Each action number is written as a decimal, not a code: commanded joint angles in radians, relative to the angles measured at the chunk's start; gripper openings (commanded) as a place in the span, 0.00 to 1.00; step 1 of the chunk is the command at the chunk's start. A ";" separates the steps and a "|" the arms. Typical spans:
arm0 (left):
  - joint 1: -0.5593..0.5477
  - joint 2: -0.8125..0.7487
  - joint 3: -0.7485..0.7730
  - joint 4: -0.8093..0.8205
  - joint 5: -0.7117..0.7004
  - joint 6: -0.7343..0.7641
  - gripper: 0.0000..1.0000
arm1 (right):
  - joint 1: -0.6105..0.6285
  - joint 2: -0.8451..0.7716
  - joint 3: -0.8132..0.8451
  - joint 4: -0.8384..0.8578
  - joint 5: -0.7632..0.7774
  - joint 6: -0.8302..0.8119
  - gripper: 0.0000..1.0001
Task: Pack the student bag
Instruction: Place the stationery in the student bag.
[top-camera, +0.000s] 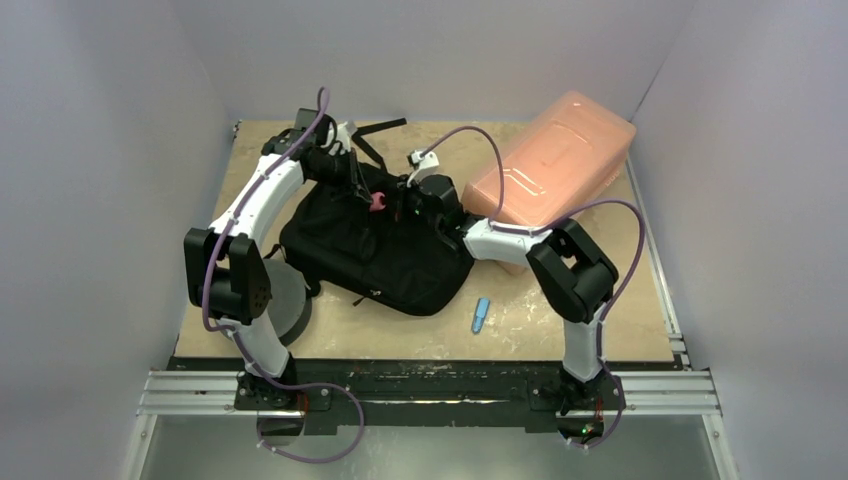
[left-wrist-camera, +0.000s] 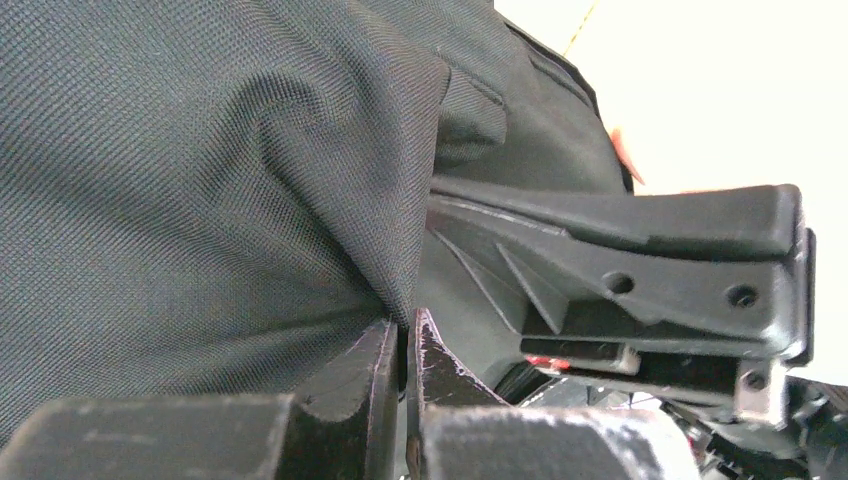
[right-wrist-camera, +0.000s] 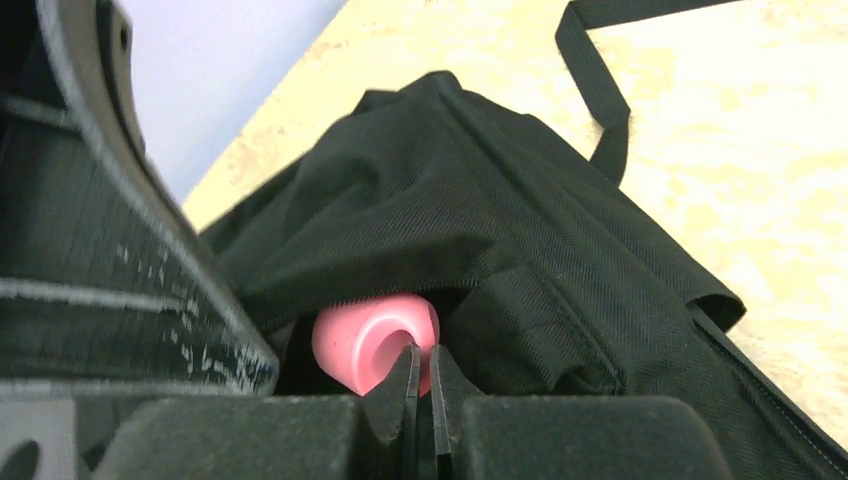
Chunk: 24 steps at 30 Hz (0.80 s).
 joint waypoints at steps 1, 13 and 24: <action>-0.028 -0.062 0.024 0.061 0.128 -0.001 0.00 | 0.002 0.066 0.140 0.156 -0.174 0.199 0.12; -0.027 -0.040 0.058 0.005 0.081 0.021 0.00 | -0.006 -0.084 0.137 -0.255 0.048 -0.006 0.50; -0.027 -0.036 0.059 0.005 0.072 0.032 0.00 | -0.007 -0.149 0.024 -0.243 -0.007 0.017 0.21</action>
